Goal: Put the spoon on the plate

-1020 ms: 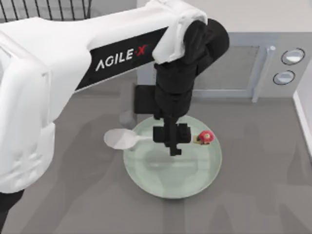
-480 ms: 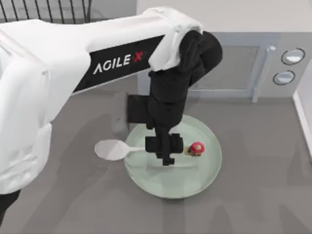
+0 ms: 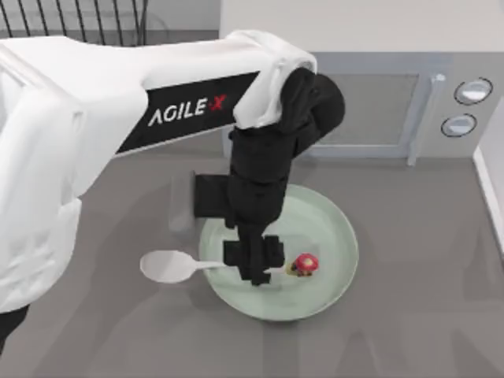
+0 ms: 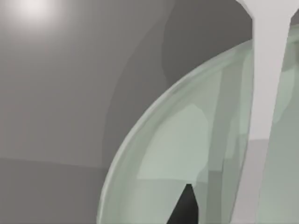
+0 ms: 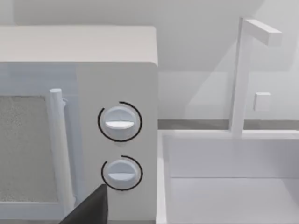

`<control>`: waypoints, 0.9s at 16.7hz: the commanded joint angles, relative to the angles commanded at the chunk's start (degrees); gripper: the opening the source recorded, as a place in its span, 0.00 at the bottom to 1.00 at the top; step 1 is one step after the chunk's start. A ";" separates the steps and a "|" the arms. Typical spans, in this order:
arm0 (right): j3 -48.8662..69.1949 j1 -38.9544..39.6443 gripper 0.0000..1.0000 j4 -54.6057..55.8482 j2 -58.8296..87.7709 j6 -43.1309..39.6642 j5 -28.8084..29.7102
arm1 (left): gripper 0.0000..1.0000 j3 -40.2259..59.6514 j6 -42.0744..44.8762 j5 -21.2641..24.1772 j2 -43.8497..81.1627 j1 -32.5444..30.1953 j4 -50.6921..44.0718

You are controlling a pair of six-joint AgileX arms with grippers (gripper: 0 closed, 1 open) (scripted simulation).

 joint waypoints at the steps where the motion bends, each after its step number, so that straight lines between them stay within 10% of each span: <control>1: 0.00 0.00 1.00 0.00 0.00 0.00 0.00 | 0.00 -0.14 0.13 0.35 0.06 -0.02 0.21; 15: 0.00 0.00 1.00 0.00 0.00 0.00 0.00 | 0.00 2.89 0.99 -3.19 3.70 -1.39 9.95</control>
